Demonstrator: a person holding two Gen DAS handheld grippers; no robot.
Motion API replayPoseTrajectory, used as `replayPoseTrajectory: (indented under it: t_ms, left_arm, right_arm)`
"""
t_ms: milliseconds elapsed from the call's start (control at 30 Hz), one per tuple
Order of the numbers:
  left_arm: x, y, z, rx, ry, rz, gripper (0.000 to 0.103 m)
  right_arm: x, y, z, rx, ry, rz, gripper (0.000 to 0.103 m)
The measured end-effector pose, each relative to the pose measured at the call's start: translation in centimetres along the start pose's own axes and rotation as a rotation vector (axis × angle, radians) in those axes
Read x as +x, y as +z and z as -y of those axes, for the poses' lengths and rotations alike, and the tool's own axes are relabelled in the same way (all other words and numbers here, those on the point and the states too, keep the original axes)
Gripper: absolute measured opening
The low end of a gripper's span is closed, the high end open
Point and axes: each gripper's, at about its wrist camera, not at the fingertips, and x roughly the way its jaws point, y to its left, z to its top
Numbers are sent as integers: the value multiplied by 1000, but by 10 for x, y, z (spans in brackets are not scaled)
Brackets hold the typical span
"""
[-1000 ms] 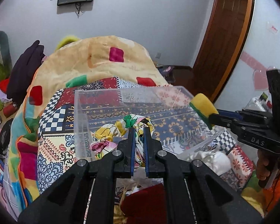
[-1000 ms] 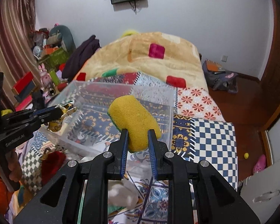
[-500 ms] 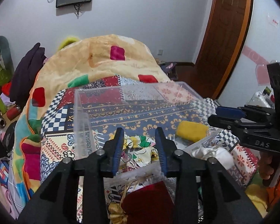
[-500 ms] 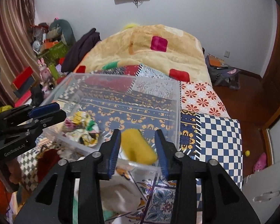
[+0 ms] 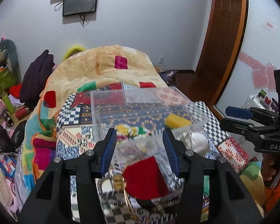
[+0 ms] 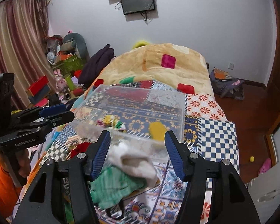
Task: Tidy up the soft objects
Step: 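Grasp the red pouch with the left tool while the right tool grasps the white cloth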
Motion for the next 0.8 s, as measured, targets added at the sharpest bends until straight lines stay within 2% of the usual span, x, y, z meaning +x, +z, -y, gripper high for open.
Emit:
replayPoseTrajectory:
  t_ms: [100, 467, 500, 567, 633, 733, 800]
  left_arm:
    - [0, -13, 4, 9, -9, -32, 51]
    - [33, -50, 12, -18, -73, -136, 50]
    - [36, -52, 11, -22, -77, -142, 49]
    - [42, -56, 10, -29, -87, -159, 37]
    - [47, -59, 8, -40, -100, -168, 32]
    - [48, -61, 5, -59, -119, -165, 24]
    - [46, -62, 4, -64, -129, -162, 20]
  right_arm:
    - [3, -9, -5, -3, -5, -6, 68]
    - [38, -33, -2, 42, 11, -101, 68]
    - [43, -34, -1, 43, 10, -111, 68]
    - [48, -38, -2, 46, 6, -124, 68]
    - [54, -40, -2, 47, 8, -137, 68]
    - [56, -43, -2, 48, 27, -145, 50]
    - [55, -43, -3, 42, 29, -149, 32]
